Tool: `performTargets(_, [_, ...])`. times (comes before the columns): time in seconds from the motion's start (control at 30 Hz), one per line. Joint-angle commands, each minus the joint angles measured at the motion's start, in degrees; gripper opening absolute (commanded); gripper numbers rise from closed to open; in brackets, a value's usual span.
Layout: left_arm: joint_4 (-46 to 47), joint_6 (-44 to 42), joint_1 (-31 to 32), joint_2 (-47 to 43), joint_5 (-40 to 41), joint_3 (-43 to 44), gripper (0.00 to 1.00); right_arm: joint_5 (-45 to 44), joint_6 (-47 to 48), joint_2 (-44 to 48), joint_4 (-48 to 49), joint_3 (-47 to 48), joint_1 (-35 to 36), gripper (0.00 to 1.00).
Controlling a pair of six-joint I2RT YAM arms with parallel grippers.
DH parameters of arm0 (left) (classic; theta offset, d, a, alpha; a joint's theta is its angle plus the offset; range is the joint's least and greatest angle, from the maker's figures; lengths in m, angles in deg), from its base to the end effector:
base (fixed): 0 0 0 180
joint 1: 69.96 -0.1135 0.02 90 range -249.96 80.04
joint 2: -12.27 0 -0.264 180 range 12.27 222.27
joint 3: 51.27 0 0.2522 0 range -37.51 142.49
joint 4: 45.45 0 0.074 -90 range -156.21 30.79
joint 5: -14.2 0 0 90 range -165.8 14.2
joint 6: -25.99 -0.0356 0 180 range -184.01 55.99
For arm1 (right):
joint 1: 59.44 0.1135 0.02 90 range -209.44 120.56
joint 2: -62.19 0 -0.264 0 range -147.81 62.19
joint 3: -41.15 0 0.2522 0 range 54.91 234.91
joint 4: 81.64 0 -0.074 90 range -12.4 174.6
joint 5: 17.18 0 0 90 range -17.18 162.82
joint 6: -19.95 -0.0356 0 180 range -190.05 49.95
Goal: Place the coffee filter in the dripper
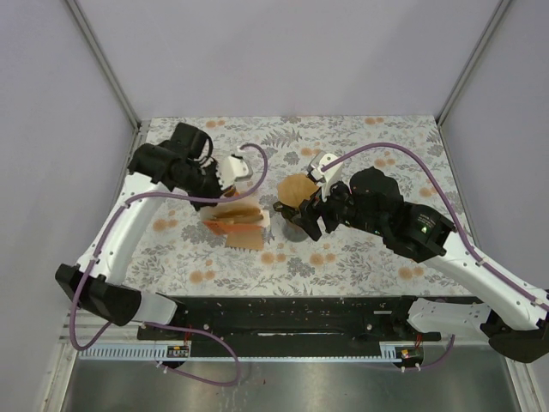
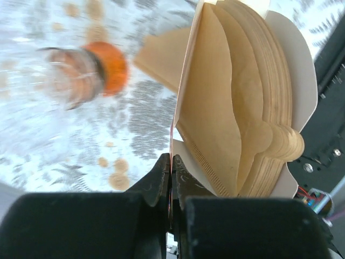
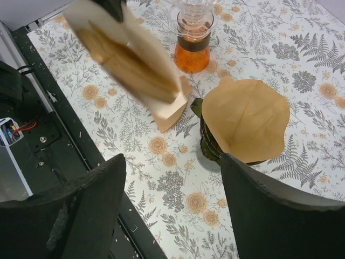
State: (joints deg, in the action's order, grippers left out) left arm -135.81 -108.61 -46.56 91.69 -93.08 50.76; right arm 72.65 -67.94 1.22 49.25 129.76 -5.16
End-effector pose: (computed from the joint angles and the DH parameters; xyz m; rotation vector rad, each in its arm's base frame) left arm 0.2209 -0.1071 0.3700 1.5712 2.1857 -0.3045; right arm 0.1270 0.1764 0.4212 -0.9400 1.7577 0.5944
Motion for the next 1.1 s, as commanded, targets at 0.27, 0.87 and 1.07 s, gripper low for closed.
performTargets(0.27, [-11.12, 9.34, -18.72, 8.19, -1.35, 33.87, 0.0, 2.8, -0.26, 0.5, 2.04, 0.03, -0.4, 0.79])
performTargets(0.87, [8.99, 29.04, -44.4, 9.1, 2.67, 14.59, 0.0, 3.42, 0.97, -0.38, 2.57, -1.46, -0.4, 0.8])
performTargets(1.07, [18.66, 29.92, -44.4, 7.85, 8.57, -1.94, 0.0, 3.5, 1.14, -0.82, 2.75, -1.9, -0.4, 0.8])
